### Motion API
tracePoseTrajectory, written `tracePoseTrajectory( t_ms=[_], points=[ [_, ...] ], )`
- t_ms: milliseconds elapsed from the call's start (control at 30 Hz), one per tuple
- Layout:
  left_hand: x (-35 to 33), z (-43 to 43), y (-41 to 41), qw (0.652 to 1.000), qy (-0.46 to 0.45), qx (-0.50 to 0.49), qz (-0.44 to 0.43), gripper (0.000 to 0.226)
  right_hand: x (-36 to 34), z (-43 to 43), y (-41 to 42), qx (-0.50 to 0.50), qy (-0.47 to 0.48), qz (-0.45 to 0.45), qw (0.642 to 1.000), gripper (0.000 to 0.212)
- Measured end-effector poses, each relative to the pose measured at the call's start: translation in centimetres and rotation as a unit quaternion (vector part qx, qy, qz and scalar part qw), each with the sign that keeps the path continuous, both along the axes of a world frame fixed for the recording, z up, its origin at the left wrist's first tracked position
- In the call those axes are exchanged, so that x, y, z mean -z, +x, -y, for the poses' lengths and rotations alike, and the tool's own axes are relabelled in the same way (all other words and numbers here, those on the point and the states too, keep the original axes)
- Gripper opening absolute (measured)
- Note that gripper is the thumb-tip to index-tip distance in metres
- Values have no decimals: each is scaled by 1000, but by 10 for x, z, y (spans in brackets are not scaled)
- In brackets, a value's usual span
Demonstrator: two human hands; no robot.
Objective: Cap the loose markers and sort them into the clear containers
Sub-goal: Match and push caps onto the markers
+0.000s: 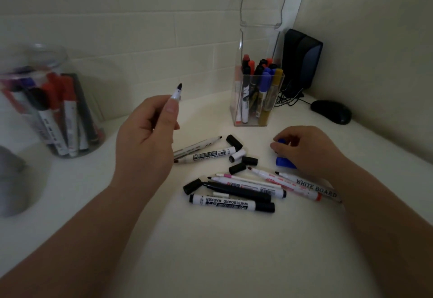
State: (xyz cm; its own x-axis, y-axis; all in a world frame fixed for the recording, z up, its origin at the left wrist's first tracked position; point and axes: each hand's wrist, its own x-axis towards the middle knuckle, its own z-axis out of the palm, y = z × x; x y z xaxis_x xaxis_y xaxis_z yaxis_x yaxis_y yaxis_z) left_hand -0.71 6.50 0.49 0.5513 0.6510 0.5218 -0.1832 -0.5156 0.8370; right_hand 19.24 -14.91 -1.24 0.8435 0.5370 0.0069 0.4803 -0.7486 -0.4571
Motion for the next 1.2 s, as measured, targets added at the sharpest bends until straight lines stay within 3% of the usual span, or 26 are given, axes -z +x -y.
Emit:
tracePoseTrajectory(
  t_ms=[200,333,400,533,600,700,867,1200],
  points=[
    [-1,3,0,999,18,28,-29,9,-16,0,-16,34,116,50,991,21],
    [0,15,-2,978,125,107,-130,2,-35,-2,-45,-12,333,-120,935,19],
    [2,20,-1,961,184,135,-155,9,-40,-1,-58,-51,385,-158,908,23],
    [3,24,-1,954,179,176,-165,18,-42,-1,-65,-94,342,-105,929,33],
    [4,25,-1,953,191,183,-150,21,-39,-2,-64,-123,361,-156,911,31],
    [5,24,-1,952,211,175,-134,23,-36,-2,-63,-144,403,-226,875,11],
    [6,23,0,942,254,165,-143,24,-40,5,-70,-193,358,-170,898,16],
    [6,26,0,937,263,171,-153,29,-37,8,-70,-229,357,-160,892,15]
  ],
)
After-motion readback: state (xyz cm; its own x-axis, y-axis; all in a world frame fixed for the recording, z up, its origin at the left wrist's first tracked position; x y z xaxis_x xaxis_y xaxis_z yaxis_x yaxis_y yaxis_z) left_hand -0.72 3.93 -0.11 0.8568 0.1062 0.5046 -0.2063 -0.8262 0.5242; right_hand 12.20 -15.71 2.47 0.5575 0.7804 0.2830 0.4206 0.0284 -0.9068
